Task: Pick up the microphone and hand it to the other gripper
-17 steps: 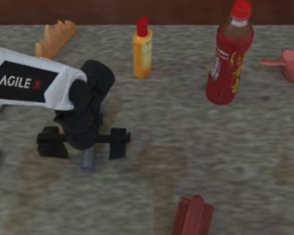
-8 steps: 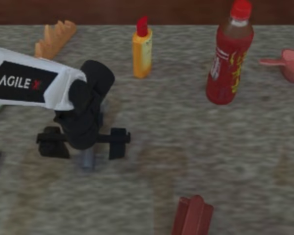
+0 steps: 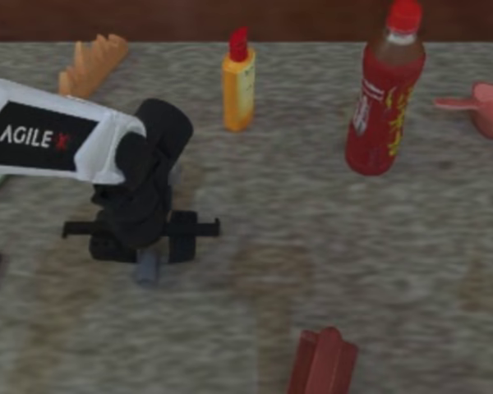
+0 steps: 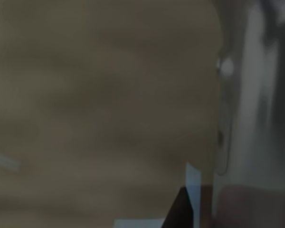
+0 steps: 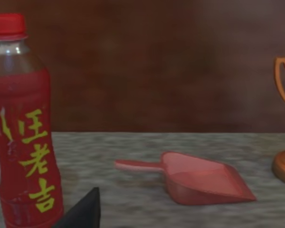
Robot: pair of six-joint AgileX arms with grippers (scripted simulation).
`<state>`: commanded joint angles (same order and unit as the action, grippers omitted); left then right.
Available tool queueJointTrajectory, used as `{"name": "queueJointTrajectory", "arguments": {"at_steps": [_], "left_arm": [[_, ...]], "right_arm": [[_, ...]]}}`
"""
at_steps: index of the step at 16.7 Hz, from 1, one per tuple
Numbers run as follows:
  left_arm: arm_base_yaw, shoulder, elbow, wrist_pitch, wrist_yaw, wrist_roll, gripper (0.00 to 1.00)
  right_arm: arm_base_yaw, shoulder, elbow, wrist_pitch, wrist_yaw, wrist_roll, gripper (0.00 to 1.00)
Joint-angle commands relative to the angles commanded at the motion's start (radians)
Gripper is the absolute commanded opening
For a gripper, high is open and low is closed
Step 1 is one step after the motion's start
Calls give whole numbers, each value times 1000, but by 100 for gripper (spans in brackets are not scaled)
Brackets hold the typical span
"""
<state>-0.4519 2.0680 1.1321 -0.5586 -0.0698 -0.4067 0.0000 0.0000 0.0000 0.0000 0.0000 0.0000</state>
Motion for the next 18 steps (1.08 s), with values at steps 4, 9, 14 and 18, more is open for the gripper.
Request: {"name": "queueJointTrajectory", "arguments": {"at_steps": [4, 9, 14, 18], "left_arm": [[0, 0, 0, 0, 0, 0, 0], [-6, -41, 21, -11, 15, -7, 0], [-8, -60, 1, 94, 49, 27, 0], [-5, -108, -59, 345, 124, 100, 0]], "right_arm": [[0, 0, 0, 0, 0, 0, 100], [0, 0, 0, 0, 0, 0, 100], [0, 0, 0, 0, 0, 0, 100], [0, 0, 0, 0, 0, 0, 100]]}}
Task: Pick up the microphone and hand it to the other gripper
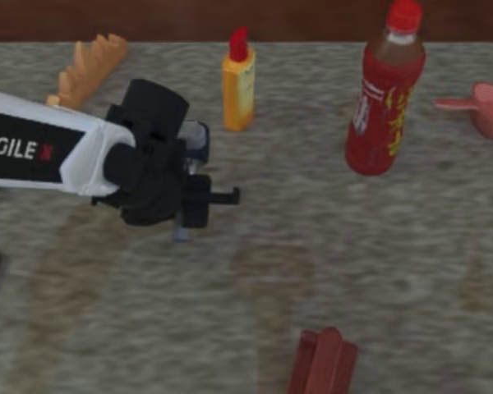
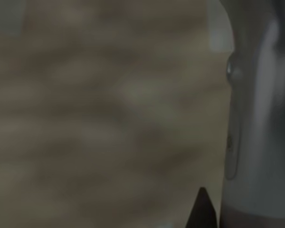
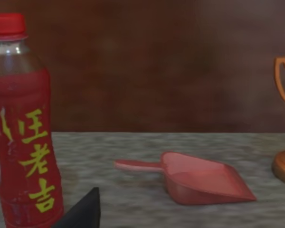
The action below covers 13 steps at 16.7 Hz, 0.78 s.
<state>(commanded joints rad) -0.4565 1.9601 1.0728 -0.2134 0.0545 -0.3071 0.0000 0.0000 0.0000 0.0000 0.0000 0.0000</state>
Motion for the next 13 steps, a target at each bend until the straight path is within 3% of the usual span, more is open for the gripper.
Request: {"name": "queueJointTrajectory", "arguments": {"at_steps": [9, 13], "left_arm": [[22, -183, -231, 807, 230, 221, 0], [33, -276, -301, 1039, 304, 298, 0]], "right_arm": [[0, 0, 0, 0, 0, 0, 100], [0, 0, 0, 0, 0, 0, 100]]}}
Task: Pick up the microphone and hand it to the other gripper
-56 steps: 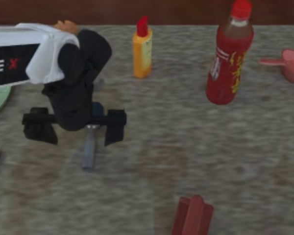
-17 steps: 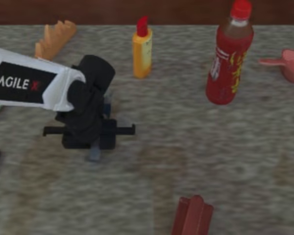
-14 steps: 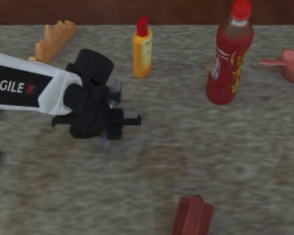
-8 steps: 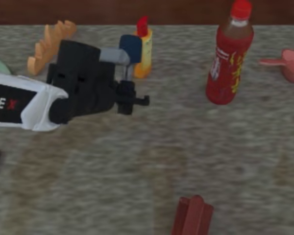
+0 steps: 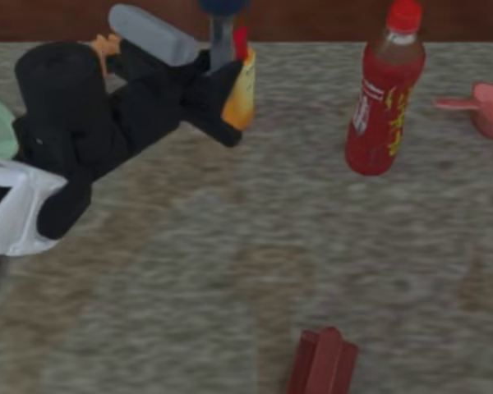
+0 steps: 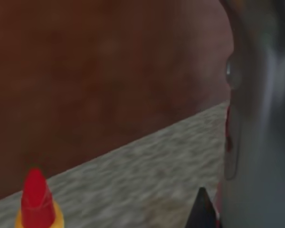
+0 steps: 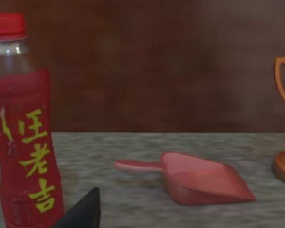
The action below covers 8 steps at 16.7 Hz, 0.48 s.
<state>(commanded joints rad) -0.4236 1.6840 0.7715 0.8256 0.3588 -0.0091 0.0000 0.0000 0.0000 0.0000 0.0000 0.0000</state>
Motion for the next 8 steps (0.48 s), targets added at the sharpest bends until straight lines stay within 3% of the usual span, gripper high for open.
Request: {"name": "queueJointTrajectory", "arguments": {"at_steps": [8], "left_arm": [[-4, -34, -16, 63, 18, 27, 0]], "right_arm": [[0, 0, 0, 0, 0, 0, 100]]}}
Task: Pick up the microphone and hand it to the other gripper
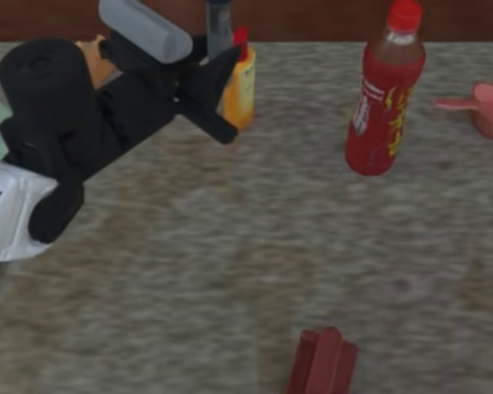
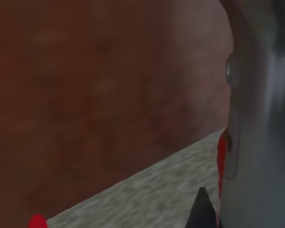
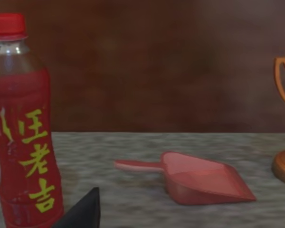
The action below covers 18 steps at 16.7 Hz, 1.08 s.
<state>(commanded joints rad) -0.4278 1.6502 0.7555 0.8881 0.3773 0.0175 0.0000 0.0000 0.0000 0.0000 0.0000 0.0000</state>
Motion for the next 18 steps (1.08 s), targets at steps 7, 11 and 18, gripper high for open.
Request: {"name": "queueJointTrajectory", "arguments": {"at_steps": [7, 11, 18], "left_arm": [[-168, -76, 2, -51, -187, 2, 0], [-206, -93, 4, -61, -227, 1, 0], [-206, -93, 4, -61, -227, 1, 0]], "right_arm": [[0, 0, 0, 0, 0, 0, 100], [0, 0, 0, 0, 0, 0, 100], [0, 0, 0, 0, 0, 0, 100]]}}
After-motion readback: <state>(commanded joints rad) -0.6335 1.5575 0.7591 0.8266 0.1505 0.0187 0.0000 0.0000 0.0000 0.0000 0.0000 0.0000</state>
